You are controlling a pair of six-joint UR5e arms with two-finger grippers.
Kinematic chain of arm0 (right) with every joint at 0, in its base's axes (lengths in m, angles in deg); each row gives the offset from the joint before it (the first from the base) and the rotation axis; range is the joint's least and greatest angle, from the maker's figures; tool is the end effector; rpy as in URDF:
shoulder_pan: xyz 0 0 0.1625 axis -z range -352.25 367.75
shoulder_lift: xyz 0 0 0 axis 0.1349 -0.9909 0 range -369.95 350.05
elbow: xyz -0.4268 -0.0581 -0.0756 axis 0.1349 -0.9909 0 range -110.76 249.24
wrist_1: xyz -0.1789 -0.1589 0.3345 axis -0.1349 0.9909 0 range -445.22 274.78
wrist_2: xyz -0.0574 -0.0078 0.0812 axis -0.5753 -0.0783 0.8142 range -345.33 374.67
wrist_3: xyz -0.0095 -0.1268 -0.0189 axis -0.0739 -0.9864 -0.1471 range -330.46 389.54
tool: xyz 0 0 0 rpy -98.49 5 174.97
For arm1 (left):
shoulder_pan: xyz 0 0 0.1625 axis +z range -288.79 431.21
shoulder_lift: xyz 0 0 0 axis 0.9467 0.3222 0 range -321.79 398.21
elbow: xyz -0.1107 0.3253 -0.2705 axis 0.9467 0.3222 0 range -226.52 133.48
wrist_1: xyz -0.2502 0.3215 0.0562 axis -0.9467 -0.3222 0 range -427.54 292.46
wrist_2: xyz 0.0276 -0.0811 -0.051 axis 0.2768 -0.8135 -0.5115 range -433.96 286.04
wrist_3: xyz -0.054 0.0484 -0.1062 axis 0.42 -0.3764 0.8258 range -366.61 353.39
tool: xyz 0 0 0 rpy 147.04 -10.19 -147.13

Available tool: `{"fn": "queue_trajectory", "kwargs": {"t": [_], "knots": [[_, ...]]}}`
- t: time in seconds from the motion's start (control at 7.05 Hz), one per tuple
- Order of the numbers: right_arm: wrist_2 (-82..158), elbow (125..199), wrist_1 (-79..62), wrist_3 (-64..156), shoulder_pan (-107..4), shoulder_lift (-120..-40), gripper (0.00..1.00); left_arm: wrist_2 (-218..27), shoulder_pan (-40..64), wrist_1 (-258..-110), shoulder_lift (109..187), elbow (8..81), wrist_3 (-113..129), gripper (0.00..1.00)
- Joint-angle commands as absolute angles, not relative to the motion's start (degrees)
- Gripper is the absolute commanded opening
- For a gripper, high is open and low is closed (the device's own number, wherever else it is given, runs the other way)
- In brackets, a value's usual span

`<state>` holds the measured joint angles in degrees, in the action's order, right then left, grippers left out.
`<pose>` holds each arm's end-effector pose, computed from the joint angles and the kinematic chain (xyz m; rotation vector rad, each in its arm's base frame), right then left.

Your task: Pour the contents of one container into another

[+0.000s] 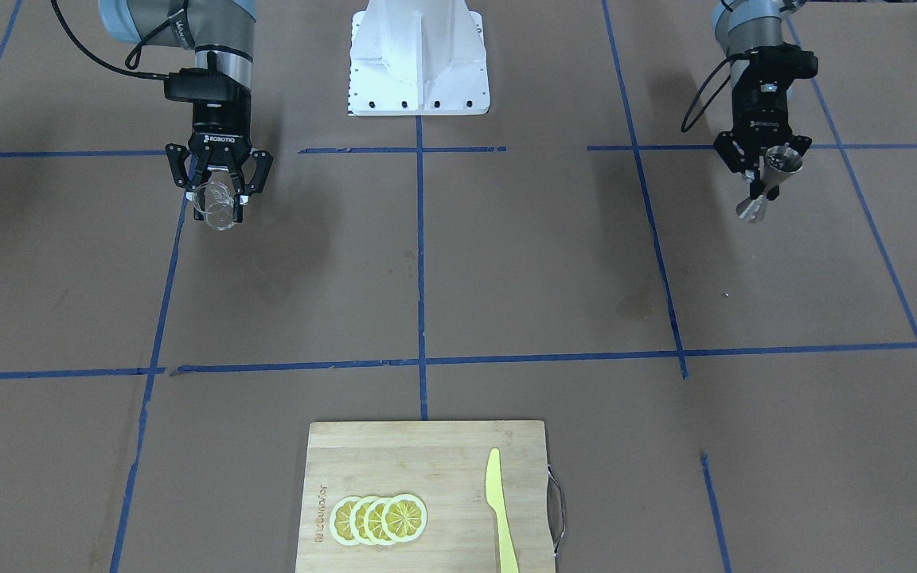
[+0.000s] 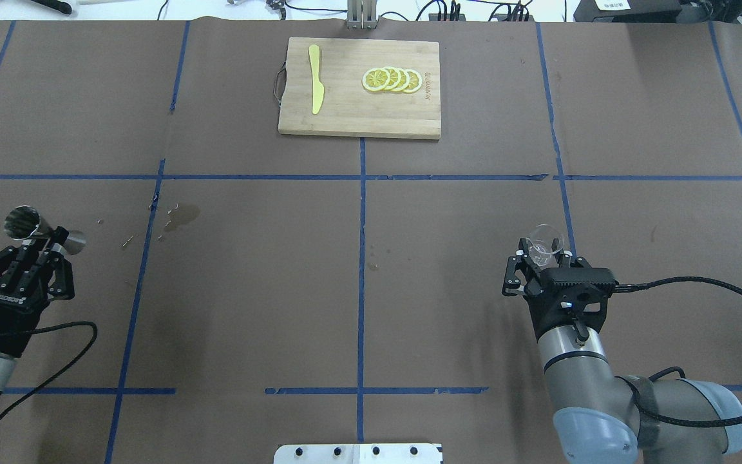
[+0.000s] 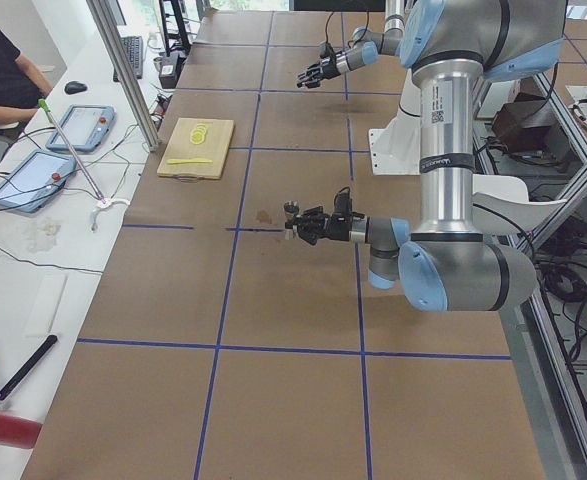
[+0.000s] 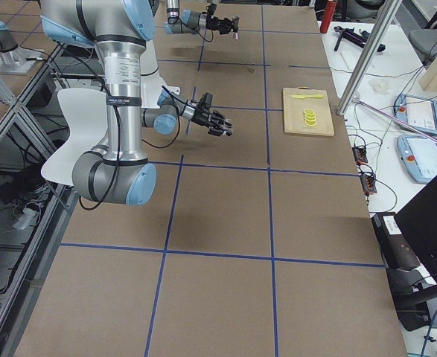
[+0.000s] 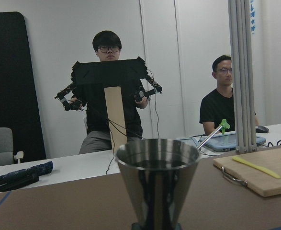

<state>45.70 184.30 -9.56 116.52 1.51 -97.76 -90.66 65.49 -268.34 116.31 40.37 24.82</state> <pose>-0.4519 -0.2943 0.4047 1.0342 -0.5792 0.4224 0.2852 -0.2863 0.5883 1.4723 0.6537 -0.3531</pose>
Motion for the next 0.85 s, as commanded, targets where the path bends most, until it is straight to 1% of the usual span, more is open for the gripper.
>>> {"fn": "queue_trajectory", "kwargs": {"t": [0.0,0.14,0.28,0.71], "knots": [[45.7,184.46,-9.63,116.46,1.51,-97.66,0.0,-90.83,65.49,-270.37,114.5,33.49,32.21,0.0],[45.53,184.64,-9.63,116.46,1.51,-97.58,0.0,-90.83,65.84,-271.52,114.5,32.86,36.24,0.0],[45.18,184.64,-9.63,116.38,1.6,-97.49,0.0,-90.4,66.19,-271.44,114.59,29.89,40.63,0.0],[44.47,184.73,-9.63,116.38,1.86,-97.49,0.0,-93.2,67.07,-270.83,113.62,30.12,38.48,0.0]]}}
